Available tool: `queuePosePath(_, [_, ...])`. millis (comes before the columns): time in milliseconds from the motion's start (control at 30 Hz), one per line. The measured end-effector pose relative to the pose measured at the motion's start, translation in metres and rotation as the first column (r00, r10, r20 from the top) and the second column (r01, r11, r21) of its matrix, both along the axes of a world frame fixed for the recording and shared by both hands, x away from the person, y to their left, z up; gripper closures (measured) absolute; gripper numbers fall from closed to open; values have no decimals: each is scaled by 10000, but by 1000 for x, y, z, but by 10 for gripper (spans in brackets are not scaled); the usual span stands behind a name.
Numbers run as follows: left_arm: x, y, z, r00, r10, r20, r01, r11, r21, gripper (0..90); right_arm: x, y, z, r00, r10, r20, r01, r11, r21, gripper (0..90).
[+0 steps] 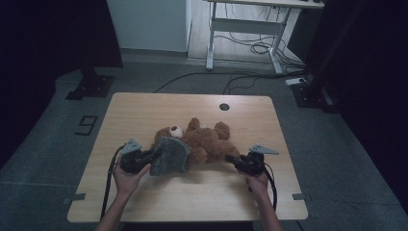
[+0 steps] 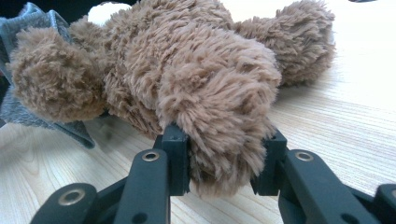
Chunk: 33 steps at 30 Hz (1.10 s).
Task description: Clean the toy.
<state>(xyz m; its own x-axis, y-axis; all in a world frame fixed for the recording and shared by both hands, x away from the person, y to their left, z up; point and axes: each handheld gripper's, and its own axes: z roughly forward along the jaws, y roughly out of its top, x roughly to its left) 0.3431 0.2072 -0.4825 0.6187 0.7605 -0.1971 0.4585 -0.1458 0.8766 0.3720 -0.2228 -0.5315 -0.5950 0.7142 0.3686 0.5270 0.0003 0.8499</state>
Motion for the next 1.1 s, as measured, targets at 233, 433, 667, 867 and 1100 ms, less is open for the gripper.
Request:
queuePosePath(233, [13,-37,37,9955,-763,563,780,9965,-284,804,0,0,0,10000,2,64,-2,10000,-6,643])
queuePosePath(433, [43,-90,51,9808,-1950,19,1948,9791,-590,802,0,0,0,10000,51,76,-51,10000,-11,639])
queuePosePath(667, [53,-167,53,9363,-3503,-240,3499,9366,-173,802,0,0,-1,10000,88,45,-88,10000,-35,638])
queuePosePath(867, [54,-189,23,9286,-3505,-1219,3580,9326,458,802,0,-2,0,9999,89,119,-89,10000,-38,639])
queuePosePath(1100, [46,-172,11,9339,-3347,-1257,3400,9402,222,807,0,-3,-1,9998,176,103,-175,9998,-104,640])
